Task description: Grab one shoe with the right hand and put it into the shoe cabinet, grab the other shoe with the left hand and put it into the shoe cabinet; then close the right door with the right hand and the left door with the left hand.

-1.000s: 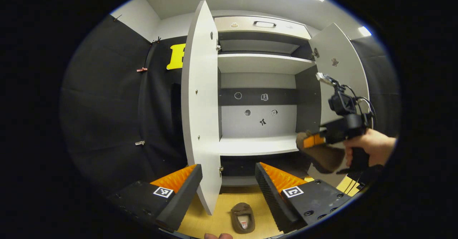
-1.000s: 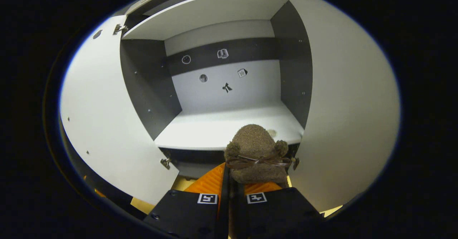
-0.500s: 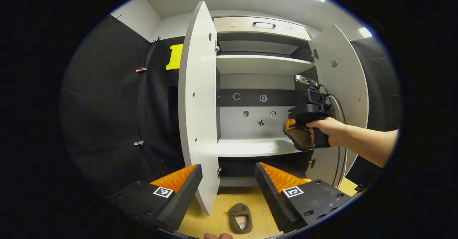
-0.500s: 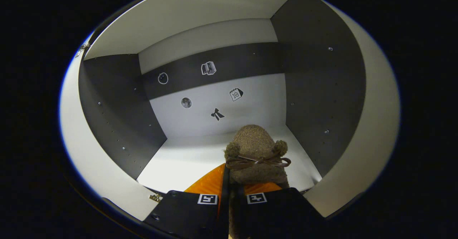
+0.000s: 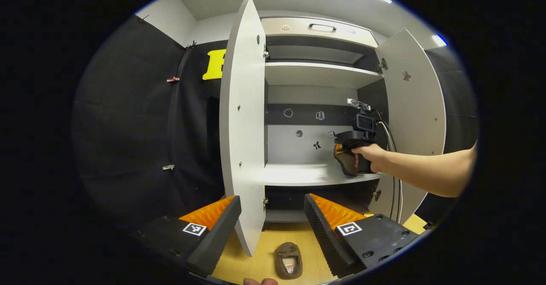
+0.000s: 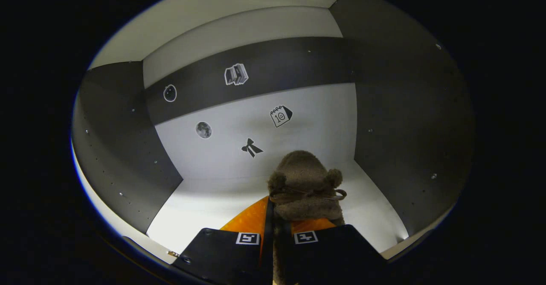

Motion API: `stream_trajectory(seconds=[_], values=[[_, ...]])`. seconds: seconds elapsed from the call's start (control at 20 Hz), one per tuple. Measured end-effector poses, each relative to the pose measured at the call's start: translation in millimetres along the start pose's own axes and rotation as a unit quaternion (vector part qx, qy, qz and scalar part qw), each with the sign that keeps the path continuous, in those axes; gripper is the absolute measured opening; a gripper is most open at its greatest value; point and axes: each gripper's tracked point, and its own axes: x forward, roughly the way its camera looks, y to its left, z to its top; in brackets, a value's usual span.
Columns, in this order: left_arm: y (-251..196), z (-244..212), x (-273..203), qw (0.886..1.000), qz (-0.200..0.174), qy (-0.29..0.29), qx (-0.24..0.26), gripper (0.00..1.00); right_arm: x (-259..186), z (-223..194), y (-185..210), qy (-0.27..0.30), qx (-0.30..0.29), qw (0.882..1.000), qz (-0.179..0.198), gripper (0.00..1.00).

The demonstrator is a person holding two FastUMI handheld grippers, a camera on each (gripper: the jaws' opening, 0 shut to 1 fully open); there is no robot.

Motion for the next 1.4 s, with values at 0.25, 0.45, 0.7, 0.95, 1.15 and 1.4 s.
stream_trajectory(seconds=[0.25, 0.45, 0.7, 0.95, 1.15, 1.4], values=[[5, -3, 2, 1.000, 0.006, 0.004, 0.003, 0.95, 19, -13, -5, 0.014, -0.005, 1.000, -0.009, 0.08], [1, -4, 2, 1.000, 0.003, 0.006, 0.003, 0.95, 15, -18, -1, 0.023, -0.012, 1.000, -0.005, 0.19], [-5, -1, 2, 1.000, -0.002, 0.002, 0.000, 0.95, -8, -24, 11, 0.041, -0.020, 0.999, 0.018, 0.63], [-9, -4, 0, 1.000, -0.006, -0.002, -0.001, 0.95, -58, 0, 14, -0.010, -0.033, 0.999, 0.032, 0.93], [-12, -12, -1, 1.000, -0.015, 0.002, -0.008, 0.95, -122, 30, 15, -0.086, -0.059, 0.994, 0.037, 0.99], [-21, -66, -6, 0.998, -0.039, 0.044, -0.005, 0.95, -220, 28, 25, -0.138, -0.055, 0.986, 0.072, 0.98]])
